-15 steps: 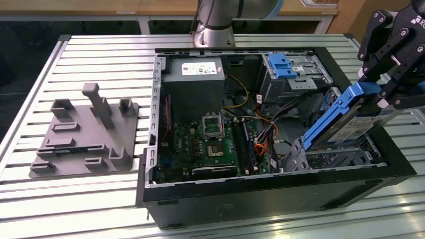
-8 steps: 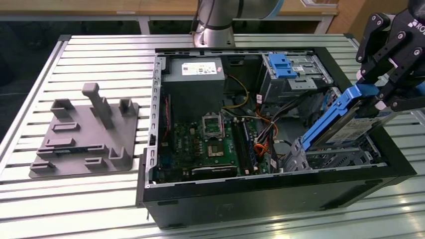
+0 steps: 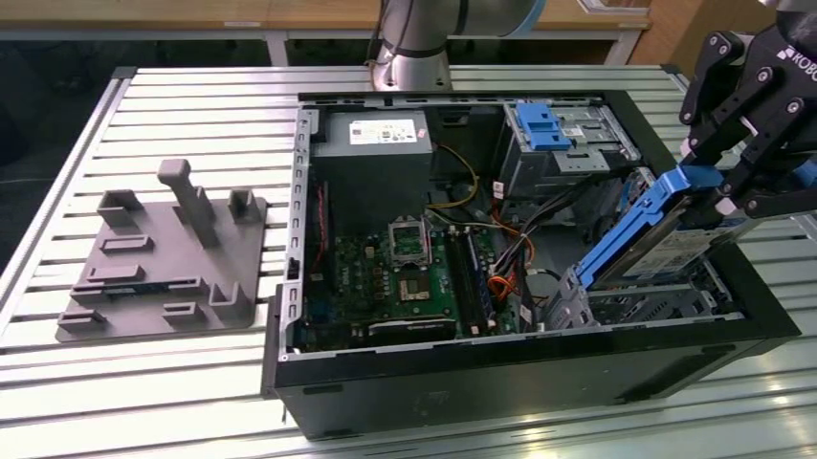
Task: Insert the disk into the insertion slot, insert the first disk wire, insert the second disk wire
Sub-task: 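Insert the disk into the insertion slot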
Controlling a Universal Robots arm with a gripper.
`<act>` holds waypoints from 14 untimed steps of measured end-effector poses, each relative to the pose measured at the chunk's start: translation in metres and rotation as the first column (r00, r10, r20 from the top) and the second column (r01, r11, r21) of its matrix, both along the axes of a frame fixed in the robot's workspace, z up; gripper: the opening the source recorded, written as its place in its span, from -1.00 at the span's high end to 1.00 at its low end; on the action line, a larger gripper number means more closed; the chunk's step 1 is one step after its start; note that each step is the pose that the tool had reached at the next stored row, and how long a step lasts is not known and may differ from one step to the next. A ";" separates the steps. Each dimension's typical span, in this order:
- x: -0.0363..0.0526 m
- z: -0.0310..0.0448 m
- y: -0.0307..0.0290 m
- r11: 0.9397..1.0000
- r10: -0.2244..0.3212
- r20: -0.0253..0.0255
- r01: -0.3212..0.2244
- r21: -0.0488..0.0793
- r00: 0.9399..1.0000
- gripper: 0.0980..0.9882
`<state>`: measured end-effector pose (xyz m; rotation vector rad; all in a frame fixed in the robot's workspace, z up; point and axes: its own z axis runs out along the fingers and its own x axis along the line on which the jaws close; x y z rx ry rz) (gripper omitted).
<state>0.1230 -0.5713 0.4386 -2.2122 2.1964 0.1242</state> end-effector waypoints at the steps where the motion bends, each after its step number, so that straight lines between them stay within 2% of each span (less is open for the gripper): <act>1: 0.0000 -0.0006 0.0001 1.000 0.000 0.000 0.000 0.000 1.000 0.40; 8: 0.0000 -0.0060 0.0001 1.000 0.000 0.000 0.000 0.000 1.000 0.40; 14: 0.0000 -0.0137 0.0001 1.000 0.000 0.000 0.000 0.000 1.000 0.40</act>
